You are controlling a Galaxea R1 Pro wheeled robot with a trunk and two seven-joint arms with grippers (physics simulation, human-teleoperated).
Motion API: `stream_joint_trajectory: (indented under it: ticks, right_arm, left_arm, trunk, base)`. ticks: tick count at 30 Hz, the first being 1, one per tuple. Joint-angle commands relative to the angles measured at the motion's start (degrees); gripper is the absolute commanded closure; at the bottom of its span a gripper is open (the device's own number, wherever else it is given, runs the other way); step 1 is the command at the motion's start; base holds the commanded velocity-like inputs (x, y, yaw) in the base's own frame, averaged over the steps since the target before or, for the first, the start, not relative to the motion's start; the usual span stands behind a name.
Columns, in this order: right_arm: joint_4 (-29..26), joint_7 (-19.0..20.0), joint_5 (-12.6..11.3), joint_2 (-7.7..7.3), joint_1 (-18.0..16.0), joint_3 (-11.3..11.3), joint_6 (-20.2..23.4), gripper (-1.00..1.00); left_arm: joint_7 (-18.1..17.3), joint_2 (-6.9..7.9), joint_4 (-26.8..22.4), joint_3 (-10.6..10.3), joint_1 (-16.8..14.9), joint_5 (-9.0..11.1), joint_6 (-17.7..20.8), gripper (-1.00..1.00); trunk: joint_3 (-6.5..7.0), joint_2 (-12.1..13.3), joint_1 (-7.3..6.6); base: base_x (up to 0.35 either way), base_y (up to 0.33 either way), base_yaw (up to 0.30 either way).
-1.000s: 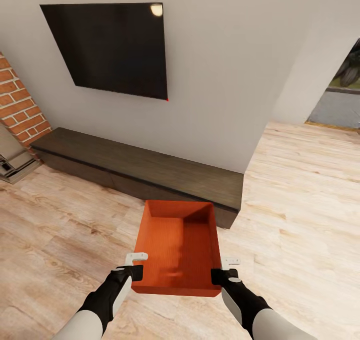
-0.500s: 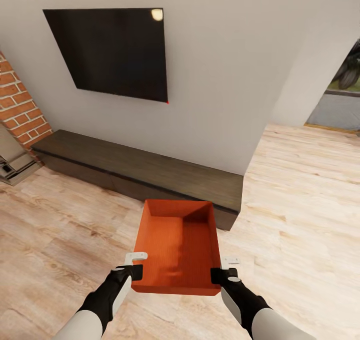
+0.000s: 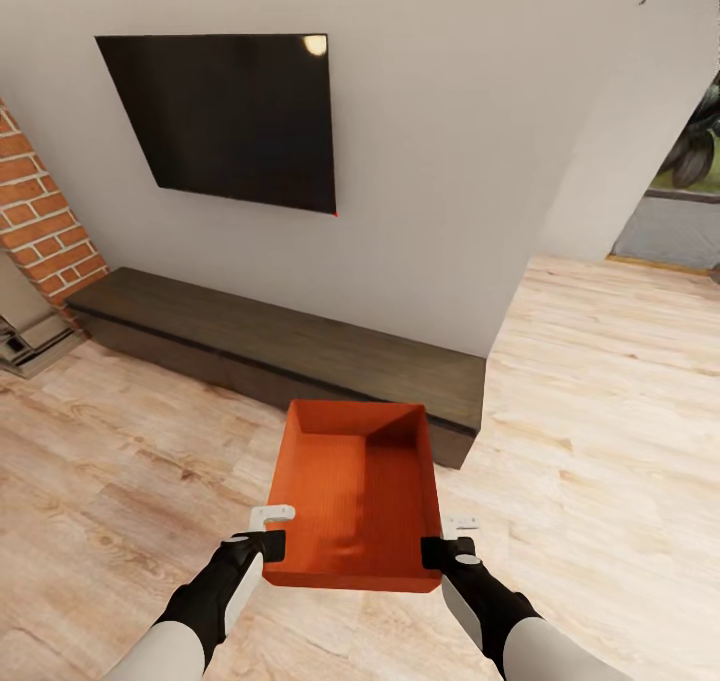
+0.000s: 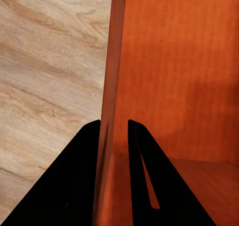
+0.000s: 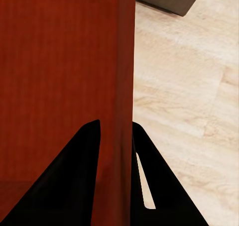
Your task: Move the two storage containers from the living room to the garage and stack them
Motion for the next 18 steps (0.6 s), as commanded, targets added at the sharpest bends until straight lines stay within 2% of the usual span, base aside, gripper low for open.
stream_joint_trajectory:
  ticks: [1, 18]
  right_arm:
    - [-0.2, -0.6, -0.2, -0.01, 0.0, 0.1, 0.3, 1.0]
    - [-0.1, -1.4, -0.2, 0.06, 0.0, 0.0, 0.2, 1.0]
  left_arm:
    - [1.2, -0.03, -0.2, 0.7, 0.0, -1.3, 0.5, 1.0]
    - [1.2, 0.01, -0.1, 0.7, 0.0, -1.3, 0.5, 1.0]
  trunk:
    - [0.0, -0.1, 0.03]
    - [1.55, -0.1, 0.03]
  base:
    - [0.0, 0.0, 0.0]
    - [0.0, 0.0, 0.0]
